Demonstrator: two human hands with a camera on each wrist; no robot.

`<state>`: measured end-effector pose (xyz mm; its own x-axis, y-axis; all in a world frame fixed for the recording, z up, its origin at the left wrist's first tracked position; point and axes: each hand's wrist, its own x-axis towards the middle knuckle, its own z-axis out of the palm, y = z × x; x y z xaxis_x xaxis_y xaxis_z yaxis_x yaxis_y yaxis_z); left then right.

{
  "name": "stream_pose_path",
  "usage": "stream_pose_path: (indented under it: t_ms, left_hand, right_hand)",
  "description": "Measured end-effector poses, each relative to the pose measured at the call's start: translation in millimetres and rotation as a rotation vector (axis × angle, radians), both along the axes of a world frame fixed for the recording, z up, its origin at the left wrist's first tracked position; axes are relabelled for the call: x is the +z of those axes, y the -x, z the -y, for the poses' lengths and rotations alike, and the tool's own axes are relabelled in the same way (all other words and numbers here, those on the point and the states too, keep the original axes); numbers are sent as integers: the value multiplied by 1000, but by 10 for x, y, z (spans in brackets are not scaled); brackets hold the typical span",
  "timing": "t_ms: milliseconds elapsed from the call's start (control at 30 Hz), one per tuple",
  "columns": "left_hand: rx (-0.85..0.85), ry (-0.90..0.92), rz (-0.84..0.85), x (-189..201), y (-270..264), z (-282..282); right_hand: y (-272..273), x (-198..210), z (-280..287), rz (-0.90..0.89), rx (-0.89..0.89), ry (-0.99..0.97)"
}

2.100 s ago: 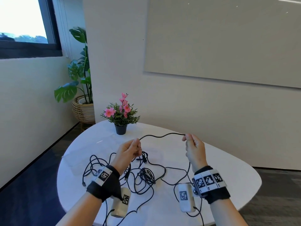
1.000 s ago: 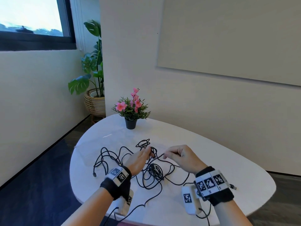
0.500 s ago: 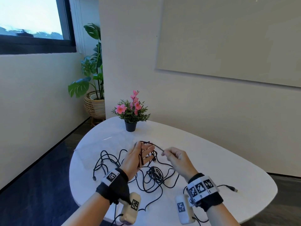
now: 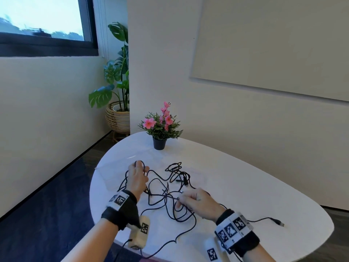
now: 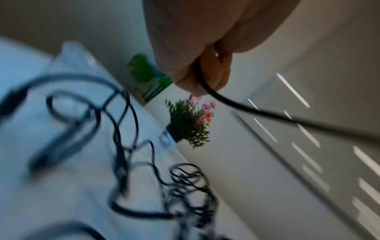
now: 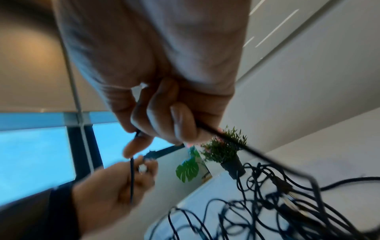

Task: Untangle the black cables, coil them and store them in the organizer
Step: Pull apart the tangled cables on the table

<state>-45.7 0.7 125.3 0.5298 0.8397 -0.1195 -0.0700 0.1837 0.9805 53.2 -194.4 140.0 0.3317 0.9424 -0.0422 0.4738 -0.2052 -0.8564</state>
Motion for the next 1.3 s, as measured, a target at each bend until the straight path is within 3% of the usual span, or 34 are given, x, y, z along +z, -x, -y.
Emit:
stream_pose_path:
  t_ms: [167,367,533,733,867,967,1100,1300]
  left_hand:
    - [-494,-650,-535,-103,22,155]
    - [-708,-732,-466,9,43,299]
    - [-669,-348,-105,16,12,310]
    - [-316,225,372,-32,-154,277]
    - [-186,348,417,-39,-205,250]
    - [-29,375,366,-45,-185,229]
    - [34,105,101,-40,-148,94]
    - [-236,-569,-373,-12,-331,50]
  right_hand:
    - [-237,178,-115,123,-115,-107]
    - [-404,109,-253,113,-351,-242]
    - [-420,-46,-296,6,-503,-310]
    - [-203,-428,-297,-108,-390,-145]
    - [-21,-556,-192,-165,-151,-9]
    - [-5,-543,-130,-77,-30,130]
    - [-241,-335,-84,144,-74,164]
    - [-488,231,-159,233,-138,-9]
